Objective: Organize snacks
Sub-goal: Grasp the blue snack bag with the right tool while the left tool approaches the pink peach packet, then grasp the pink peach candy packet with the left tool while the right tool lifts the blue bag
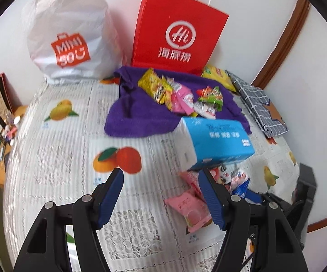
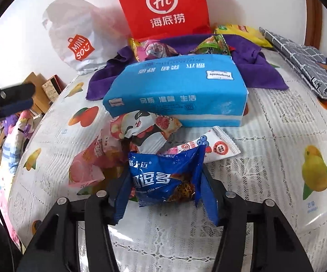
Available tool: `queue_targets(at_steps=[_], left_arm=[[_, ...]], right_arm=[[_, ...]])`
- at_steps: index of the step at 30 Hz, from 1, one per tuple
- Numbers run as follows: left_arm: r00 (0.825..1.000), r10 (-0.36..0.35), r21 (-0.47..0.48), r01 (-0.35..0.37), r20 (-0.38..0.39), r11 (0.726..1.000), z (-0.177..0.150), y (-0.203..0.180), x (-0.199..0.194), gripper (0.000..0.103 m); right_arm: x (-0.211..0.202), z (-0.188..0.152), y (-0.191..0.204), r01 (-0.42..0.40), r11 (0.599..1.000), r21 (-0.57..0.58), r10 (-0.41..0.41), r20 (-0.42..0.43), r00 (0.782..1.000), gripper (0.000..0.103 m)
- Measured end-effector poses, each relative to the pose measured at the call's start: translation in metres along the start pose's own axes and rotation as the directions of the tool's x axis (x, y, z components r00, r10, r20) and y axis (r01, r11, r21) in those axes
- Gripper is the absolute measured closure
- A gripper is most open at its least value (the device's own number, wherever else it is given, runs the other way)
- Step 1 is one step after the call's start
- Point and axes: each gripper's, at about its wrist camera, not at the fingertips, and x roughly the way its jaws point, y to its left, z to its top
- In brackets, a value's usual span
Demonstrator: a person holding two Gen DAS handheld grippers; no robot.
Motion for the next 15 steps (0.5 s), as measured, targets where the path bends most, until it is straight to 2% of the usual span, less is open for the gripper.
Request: queue_targets(at_steps=[9,15], left_arm=[[0.994,0.011,-0.037,-0.015,-0.109,0.999,-0.02,-0.015,0.04,0.036],[0.984,0.066,-0.093,-0.082,-0.165,0.992,-0.033,-0.02,0.062,0.037]], right_arm=[[-0.032,0.0,-0.021,-0.003,1.0,-0.009,0.003,0.045,0.999,0.054],[-0.054,0.005,-0.05,0.006,0.999,-0.034,-0.003,0.082,0.997,0.054]])
